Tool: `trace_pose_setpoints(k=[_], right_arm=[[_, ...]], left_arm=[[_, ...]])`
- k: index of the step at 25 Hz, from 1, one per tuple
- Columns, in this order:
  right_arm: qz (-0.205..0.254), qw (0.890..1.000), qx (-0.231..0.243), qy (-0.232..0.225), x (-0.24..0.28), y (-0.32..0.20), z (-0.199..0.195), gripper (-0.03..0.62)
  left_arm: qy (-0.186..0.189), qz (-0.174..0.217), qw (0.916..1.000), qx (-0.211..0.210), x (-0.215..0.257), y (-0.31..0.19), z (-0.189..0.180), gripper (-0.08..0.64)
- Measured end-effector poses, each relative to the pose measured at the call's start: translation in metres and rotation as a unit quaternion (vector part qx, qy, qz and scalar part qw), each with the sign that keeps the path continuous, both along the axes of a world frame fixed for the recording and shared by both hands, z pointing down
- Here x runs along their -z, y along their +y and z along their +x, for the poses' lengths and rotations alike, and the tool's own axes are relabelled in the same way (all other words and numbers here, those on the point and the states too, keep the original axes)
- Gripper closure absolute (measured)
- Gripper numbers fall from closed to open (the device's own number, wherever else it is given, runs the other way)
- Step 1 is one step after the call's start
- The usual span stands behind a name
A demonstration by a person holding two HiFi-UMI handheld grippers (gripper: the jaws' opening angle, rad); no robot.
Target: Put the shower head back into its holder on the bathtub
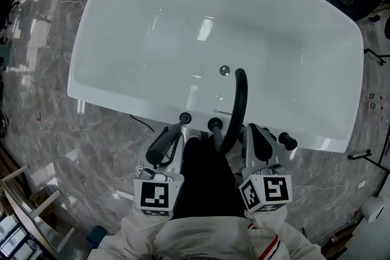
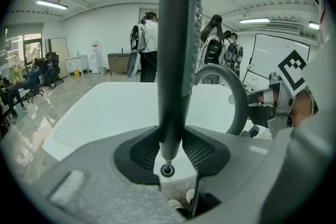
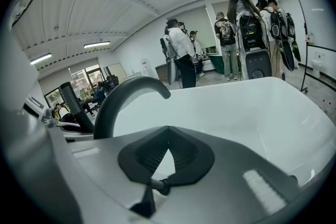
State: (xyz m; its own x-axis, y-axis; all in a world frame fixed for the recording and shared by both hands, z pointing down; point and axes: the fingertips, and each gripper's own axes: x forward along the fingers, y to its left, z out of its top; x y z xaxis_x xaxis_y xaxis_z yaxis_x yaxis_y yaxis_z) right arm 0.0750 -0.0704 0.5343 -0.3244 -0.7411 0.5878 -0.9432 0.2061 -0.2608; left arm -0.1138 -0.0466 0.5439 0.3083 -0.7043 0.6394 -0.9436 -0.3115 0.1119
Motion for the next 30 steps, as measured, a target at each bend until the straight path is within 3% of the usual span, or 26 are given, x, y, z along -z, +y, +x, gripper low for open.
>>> trace_pose_setpoints(k=[19,30], right_arm=[[0.001,1.0,-0.003,0.01,-0.033,0.007,-0.001,0.586],[-0.023,1.0,-0.01,0.017,-0.056,0.024,0.004,0.586]], left_arm=[[0.003,-0.013,0.9999,0.003,-0.044,0.006,0.0,0.422],[-0.005,-0.021,0.9998,-0.002,-0.067,0.008,0.0,0.422]])
